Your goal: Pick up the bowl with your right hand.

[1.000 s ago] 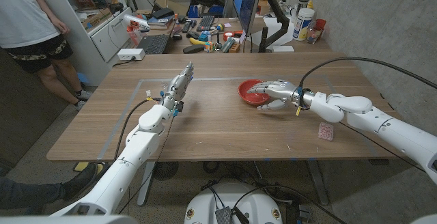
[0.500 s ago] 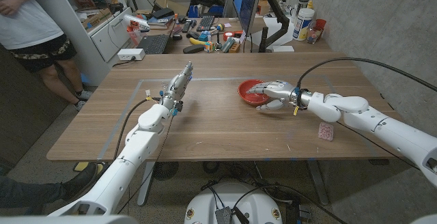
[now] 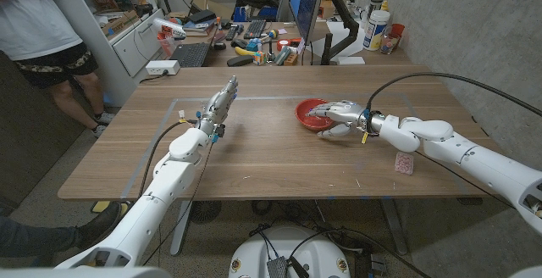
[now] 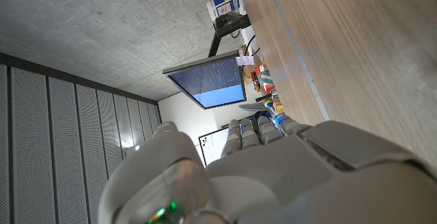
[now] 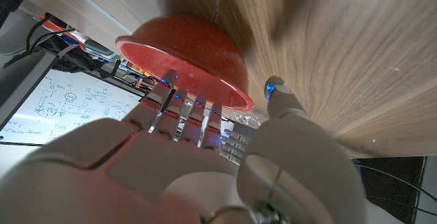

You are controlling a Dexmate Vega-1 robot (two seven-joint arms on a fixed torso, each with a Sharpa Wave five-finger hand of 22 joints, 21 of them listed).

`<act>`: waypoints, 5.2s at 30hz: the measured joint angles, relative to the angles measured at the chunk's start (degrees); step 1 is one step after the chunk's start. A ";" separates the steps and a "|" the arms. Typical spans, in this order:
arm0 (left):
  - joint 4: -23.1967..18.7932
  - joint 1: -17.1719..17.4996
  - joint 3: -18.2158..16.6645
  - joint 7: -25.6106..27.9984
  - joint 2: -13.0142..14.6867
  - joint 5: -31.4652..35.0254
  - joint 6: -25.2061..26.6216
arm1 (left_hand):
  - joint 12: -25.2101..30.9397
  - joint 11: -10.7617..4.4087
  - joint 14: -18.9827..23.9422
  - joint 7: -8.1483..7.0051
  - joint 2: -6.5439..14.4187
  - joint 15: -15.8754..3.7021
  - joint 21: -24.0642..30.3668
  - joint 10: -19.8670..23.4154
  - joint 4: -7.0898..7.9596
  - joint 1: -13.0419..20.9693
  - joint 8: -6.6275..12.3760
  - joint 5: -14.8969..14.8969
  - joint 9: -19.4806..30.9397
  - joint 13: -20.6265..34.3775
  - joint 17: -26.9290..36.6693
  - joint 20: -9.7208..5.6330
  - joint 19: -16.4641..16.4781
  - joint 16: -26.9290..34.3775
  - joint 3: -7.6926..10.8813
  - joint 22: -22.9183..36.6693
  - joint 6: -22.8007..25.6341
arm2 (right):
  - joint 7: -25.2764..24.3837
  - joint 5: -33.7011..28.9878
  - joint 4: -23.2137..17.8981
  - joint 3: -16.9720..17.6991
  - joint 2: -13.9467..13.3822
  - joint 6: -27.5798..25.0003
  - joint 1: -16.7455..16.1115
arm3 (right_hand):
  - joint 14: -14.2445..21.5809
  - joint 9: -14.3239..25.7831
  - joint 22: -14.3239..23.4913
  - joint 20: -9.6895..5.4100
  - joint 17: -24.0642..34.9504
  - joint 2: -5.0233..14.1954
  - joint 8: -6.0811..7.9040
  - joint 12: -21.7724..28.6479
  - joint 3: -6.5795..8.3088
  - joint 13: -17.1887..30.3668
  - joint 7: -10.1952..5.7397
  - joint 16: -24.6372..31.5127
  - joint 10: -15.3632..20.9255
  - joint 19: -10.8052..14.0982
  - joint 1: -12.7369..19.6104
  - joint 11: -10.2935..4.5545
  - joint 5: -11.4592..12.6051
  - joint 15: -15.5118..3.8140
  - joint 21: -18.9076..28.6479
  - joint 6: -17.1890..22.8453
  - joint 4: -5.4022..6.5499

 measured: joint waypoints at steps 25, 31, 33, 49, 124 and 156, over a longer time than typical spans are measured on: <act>-0.33 0.05 -0.19 -0.31 0.11 -0.23 0.66 | 0.00 -0.11 0.00 -0.02 0.00 0.00 0.00 -0.11 0.16 0.00 0.00 0.00 0.00 0.00 0.00 0.21 -0.21 0.00 -0.15 -0.01 0.01 | -1.81 -1.54 1.00 -1.72 -0.26 -1.20 0.87 | 1.86 -0.01 -0.01 -0.06 -0.06 -0.09 1.62 0.44 0.83 0.00 -1.39 0.15 2.23 0.81 1.70 -0.57 0.00 -0.01 -0.83 5.39 -0.14; 0.44 -0.16 -0.34 -0.51 -0.14 -0.38 0.50 | 0.00 -0.11 0.01 -0.02 0.00 0.00 0.00 -0.11 0.19 0.00 0.00 0.00 0.00 0.00 0.00 0.21 -0.21 0.00 -0.19 -0.01 0.01 | -2.19 -2.02 1.44 -2.04 -0.28 -1.68 1.12 | 2.04 -0.01 -0.01 -0.44 -0.05 -0.03 2.06 0.88 1.21 0.00 -1.87 0.15 2.64 1.20 2.25 -0.59 0.00 0.00 -1.05 6.78 -0.22; 0.58 -0.21 -0.39 -0.63 -0.22 -0.45 0.29 | 0.00 -0.11 0.00 -0.02 0.00 0.00 0.00 -0.11 0.32 0.00 0.00 0.00 0.00 0.00 0.00 0.21 -0.21 0.00 -0.31 -0.01 0.01 | -2.22 -2.17 1.62 -2.18 -0.27 -1.85 1.24 | 2.04 -0.01 -0.01 -0.44 -0.05 -0.03 2.06 0.88 1.21 0.00 -1.95 0.15 3.05 1.20 2.25 -0.56 0.00 0.00 -1.05 6.87 -0.22; 1.31 -0.23 -0.92 -0.92 -0.48 -0.87 -0.40 | 0.00 -0.10 0.01 -0.02 0.00 0.00 0.00 -0.11 0.32 0.00 0.00 0.00 0.00 0.00 0.00 0.06 -0.36 0.00 -0.31 -0.02 0.01 | -4.17 -3.16 3.54 -3.56 0.45 -2.16 2.52 | 7.41 -0.01 -0.02 -0.53 0.10 -0.03 2.49 2.00 2.09 0.00 -2.87 1.21 7.11 3.55 4.22 -1.29 0.00 -0.19 -1.89 11.31 -0.15; 3.27 0.05 -2.29 -1.51 -1.07 -2.02 -2.19 | 0.00 -0.41 0.01 -0.02 0.31 0.00 0.00 -0.41 0.21 0.30 0.00 0.00 0.00 0.00 0.00 0.12 -0.72 0.00 -0.88 -0.02 0.62 | -8.68 -5.43 6.53 -7.47 3.03 -0.92 6.96 | 40.88 0.58 0.54 -3.81 2.88 7.16 6.75 8.87 0.56 0.36 -4.68 9.24 40.52 20.75 27.97 -7.15 -5.56 -6.01 -3.76 42.24 -0.70; 4.26 -0.54 -2.52 -2.48 -1.13 -2.20 -2.55 | 0.00 -0.41 0.01 -0.02 0.30 0.00 0.00 -0.41 0.32 0.30 0.00 0.00 0.00 0.00 0.00 0.12 -0.71 0.00 -1.26 -0.02 0.61 | -7.63 -4.11 2.40 -5.39 2.09 -2.10 5.28 | 43.81 0.85 0.52 -3.60 3.55 7.21 7.21 8.65 -1.90 0.52 -3.58 9.47 43.77 20.94 30.01 -7.13 -6.01 -7.16 -4.44 43.93 0.17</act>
